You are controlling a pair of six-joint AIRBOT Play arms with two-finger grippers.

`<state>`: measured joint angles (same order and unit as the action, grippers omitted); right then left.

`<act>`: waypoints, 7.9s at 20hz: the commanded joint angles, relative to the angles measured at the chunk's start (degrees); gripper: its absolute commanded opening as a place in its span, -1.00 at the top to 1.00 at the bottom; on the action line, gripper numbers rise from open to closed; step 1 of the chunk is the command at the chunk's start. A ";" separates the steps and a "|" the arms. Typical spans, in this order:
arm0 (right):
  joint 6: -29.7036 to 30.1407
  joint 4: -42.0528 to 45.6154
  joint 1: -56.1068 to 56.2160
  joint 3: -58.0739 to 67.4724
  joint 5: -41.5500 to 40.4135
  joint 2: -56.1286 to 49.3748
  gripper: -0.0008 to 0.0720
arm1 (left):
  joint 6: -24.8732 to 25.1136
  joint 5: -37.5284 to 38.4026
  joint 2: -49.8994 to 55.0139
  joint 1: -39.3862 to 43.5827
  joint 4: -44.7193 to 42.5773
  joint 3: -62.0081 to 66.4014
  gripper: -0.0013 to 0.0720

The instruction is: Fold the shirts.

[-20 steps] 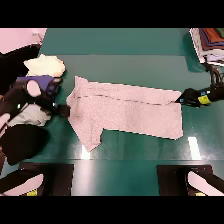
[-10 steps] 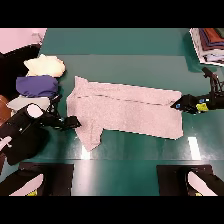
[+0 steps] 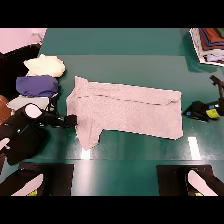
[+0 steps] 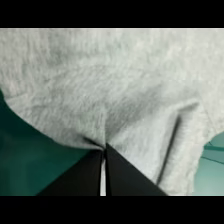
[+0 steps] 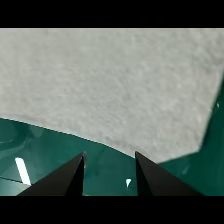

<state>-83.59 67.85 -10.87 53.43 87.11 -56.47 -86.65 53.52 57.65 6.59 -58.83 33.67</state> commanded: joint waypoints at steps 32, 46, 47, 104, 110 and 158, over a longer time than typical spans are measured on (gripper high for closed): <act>-1.40 8.31 6.03 -4.68 0.13 8.44 0.95 | 3.87 19.17 -8.35 -0.02 -8.33 14.75 0.91; 0.83 -6.95 7.32 15.82 -10.12 -27.17 -0.05 | 5.62 0.44 18.58 -0.02 -9.70 28.63 0.29; 1.92 -8.55 6.03 15.76 -10.10 -27.28 -0.15 | 5.55 1.49 18.58 -0.02 -9.70 29.64 -0.44; 18.10 -33.33 63.91 40.94 -40.02 -42.34 -0.09 | -3.06 10.43 12.31 -11.87 -18.12 55.49 0.90; 14.99 -28.28 59.41 46.88 -20.26 -46.97 -0.01 | 0.00 15.54 11.63 -14.19 -17.97 55.49 0.90; 12.87 -20.02 -42.84 -12.98 -34.64 0.63 0.95 | -1.64 12.94 12.11 -0.15 -12.70 55.08 0.91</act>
<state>-70.22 44.88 -44.84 44.40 52.66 -58.67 -87.90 66.89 69.73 6.37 -71.53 88.75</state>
